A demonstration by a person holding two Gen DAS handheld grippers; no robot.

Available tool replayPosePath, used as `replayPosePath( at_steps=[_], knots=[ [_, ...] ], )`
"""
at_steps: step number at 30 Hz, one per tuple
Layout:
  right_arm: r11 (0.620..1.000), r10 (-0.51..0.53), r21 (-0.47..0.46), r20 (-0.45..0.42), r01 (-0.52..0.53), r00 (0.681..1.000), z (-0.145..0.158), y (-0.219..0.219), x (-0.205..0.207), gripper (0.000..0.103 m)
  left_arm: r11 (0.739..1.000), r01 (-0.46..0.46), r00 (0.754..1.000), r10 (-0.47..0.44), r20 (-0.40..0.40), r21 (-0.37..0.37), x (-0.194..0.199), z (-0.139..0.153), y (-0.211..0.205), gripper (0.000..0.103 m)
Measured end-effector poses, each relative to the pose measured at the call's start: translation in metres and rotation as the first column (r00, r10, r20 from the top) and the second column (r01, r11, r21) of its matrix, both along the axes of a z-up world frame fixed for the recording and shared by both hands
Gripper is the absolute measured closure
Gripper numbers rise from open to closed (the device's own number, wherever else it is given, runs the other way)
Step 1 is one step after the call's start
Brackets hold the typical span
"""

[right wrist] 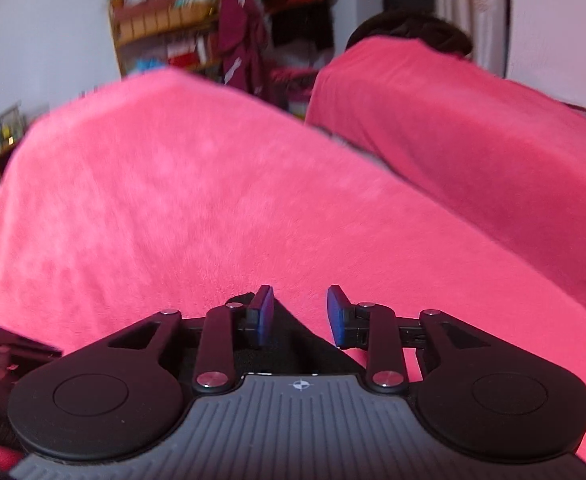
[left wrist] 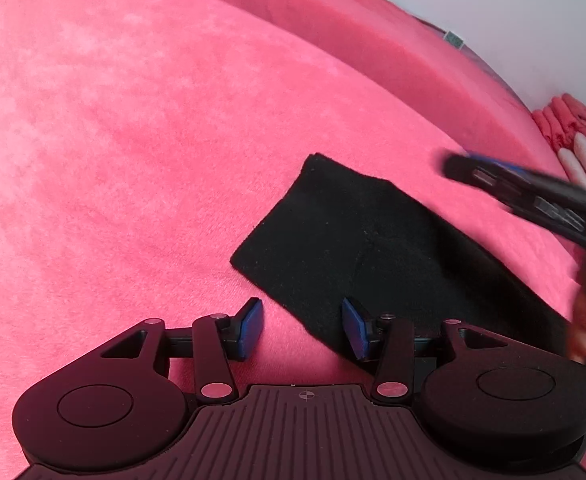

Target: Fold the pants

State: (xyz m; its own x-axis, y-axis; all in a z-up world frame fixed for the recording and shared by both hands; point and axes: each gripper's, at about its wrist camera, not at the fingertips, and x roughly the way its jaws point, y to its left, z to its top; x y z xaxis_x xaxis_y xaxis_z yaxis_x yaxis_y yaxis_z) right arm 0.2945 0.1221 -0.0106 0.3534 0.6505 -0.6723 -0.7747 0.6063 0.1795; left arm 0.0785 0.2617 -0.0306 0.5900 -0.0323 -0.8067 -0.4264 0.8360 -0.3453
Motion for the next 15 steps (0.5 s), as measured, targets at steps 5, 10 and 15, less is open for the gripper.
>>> replayPosePath(
  at_steps=[5,10,15],
  knots=[
    [0.972,-0.236,0.001,-0.043,0.236,0.971,0.008,-0.104,-0.015,0.069,0.994,0.098,0.995,-0.098,0.004,0.052,0.008,0.017,-0.011,0.000],
    [0.907,-0.417,0.000,-0.110,0.420,0.902,0.006,-0.191,-0.049,0.068,0.951,0.288,0.957,-0.290,-0.006,0.109,0.047,0.032,-0.047,0.000],
    [0.859,-0.510,-0.026,-0.131,0.511,0.850,-0.007,-0.237,-0.078,0.068,0.874,0.465,0.884,-0.468,-0.013,0.139,0.097,0.041,-0.095,0.000]
  ],
)
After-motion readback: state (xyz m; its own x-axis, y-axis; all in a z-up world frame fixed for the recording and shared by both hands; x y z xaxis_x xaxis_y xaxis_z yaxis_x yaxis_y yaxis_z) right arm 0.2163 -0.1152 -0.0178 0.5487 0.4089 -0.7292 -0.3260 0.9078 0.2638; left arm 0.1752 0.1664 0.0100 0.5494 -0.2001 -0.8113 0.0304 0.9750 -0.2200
